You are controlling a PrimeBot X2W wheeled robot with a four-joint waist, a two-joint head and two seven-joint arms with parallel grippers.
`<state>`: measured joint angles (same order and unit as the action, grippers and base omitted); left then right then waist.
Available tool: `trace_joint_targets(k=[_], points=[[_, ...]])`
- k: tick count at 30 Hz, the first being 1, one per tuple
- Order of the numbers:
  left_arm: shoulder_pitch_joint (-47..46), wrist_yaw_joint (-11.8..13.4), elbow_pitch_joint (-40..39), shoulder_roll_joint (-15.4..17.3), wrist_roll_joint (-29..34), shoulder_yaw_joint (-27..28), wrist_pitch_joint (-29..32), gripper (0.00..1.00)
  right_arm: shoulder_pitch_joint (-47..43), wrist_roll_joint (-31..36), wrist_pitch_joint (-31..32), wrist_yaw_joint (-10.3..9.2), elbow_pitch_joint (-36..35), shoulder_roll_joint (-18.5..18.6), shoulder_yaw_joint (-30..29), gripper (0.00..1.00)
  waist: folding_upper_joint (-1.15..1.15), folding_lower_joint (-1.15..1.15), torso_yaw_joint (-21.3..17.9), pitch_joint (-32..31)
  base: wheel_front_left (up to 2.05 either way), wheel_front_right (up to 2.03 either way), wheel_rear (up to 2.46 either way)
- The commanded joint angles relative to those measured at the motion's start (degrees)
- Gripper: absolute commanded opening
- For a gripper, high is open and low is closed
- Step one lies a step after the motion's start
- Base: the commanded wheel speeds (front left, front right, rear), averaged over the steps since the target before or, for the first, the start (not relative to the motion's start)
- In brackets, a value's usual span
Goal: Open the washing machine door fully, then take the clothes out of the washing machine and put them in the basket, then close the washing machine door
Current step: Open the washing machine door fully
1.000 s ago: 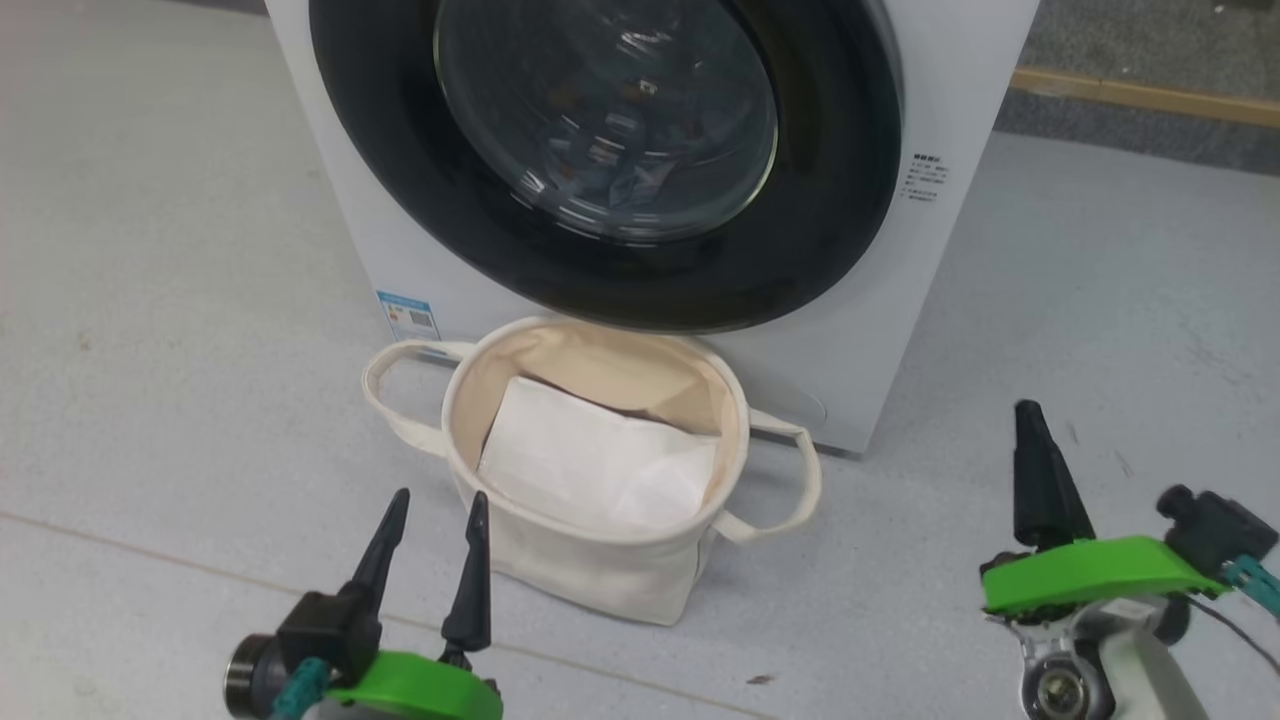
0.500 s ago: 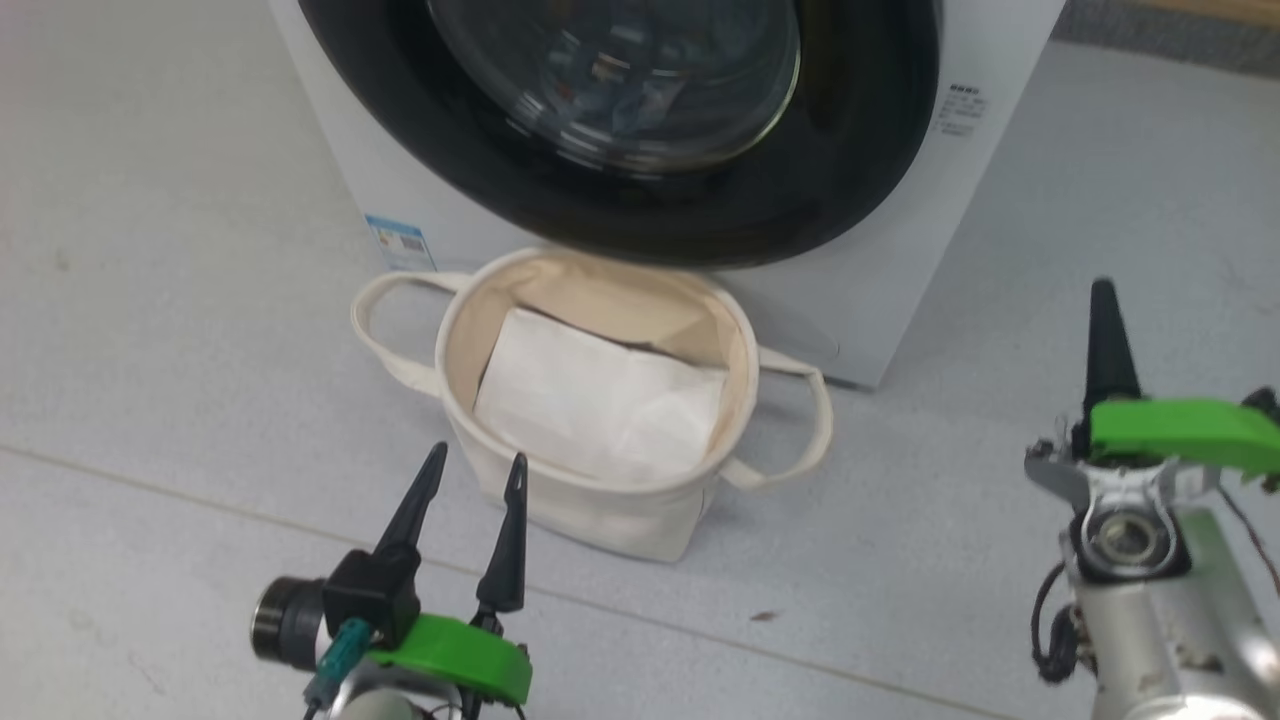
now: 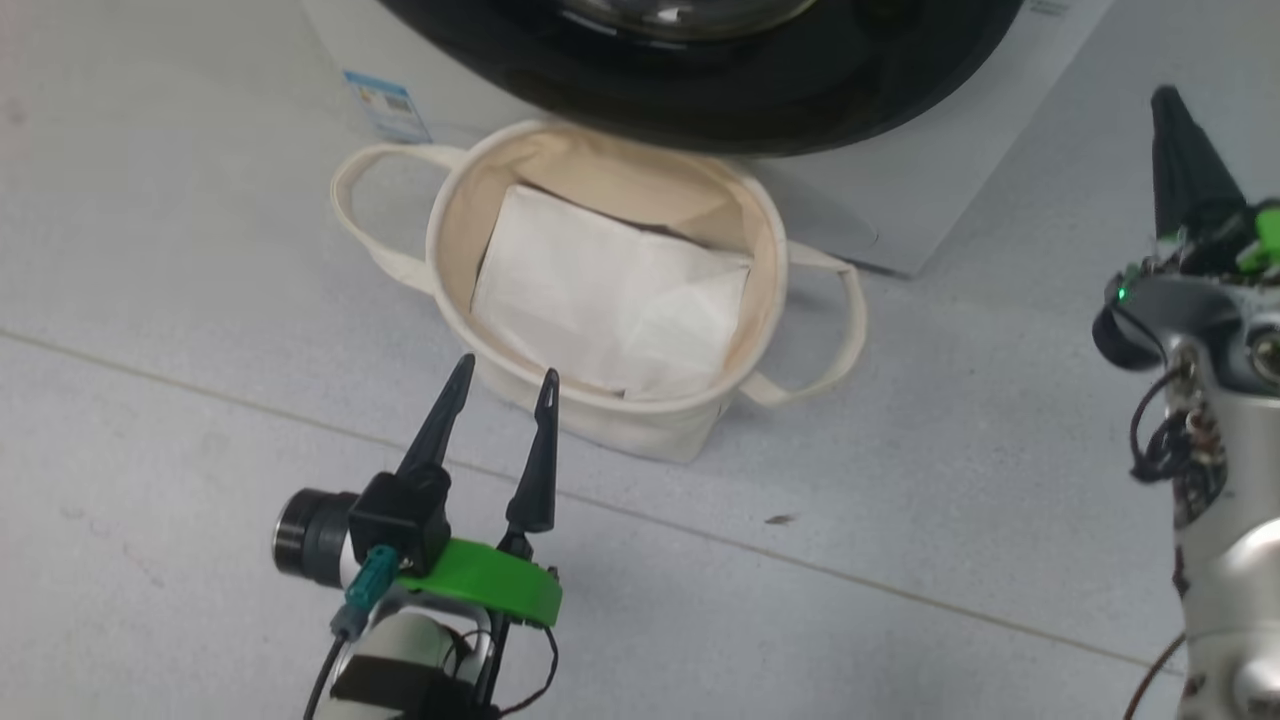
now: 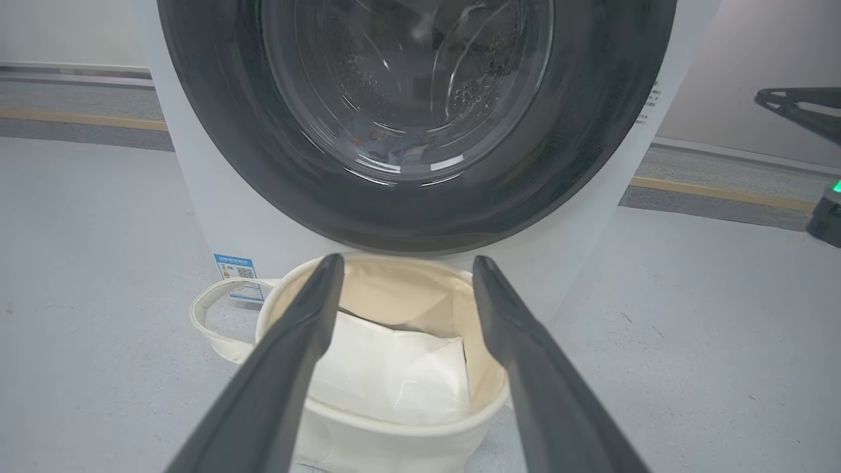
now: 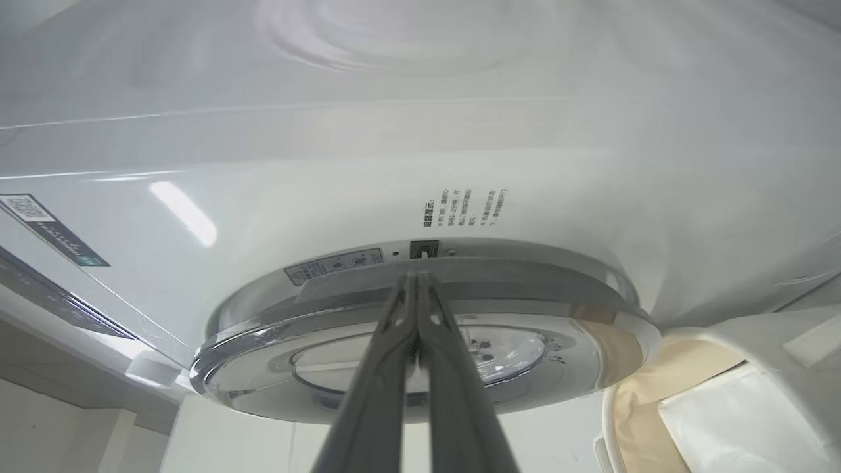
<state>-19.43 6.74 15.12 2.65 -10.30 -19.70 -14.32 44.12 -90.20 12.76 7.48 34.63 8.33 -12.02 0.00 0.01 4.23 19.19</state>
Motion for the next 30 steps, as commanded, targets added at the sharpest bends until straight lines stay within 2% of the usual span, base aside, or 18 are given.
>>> trace_joint_targets(k=[1, 7, 18, 30], points=[[-1.35, 0.47, -1.68, 0.23, -0.39, 1.35, -0.68, 1.00, 2.19, -0.56, 0.82, 0.01, -1.57, 0.24, 0.89, 0.00, 0.00, 0.00, 0.56, 1.28, 0.00, 0.00, 0.00], [-2.42, 1.21, -1.36, 0.23, -1.93, -0.14, -0.68, 1.00, 7.43, -4.10, 6.20, 0.01, 3.58, 2.46, -0.07, 0.00, 0.00, 0.00, 1.80, 2.94, 0.00, 0.00, 0.00], [-3.31, 2.02, -0.25, 0.23, -2.66, -1.89, -0.68, 1.00, 14.26, -5.85, 9.66, 0.01, 11.09, 6.09, -0.88, 0.00, 0.00, -0.01, 3.95, 5.19, 0.00, 0.00, 0.00], [-5.01, 2.93, -0.81, 0.23, -3.81, -4.22, -0.68, 1.00, 21.86, -5.70, 14.97, 0.01, 17.40, 7.18, 1.73, 0.00, 0.00, -0.01, 5.20, 8.93, 0.00, 0.00, 0.00]])
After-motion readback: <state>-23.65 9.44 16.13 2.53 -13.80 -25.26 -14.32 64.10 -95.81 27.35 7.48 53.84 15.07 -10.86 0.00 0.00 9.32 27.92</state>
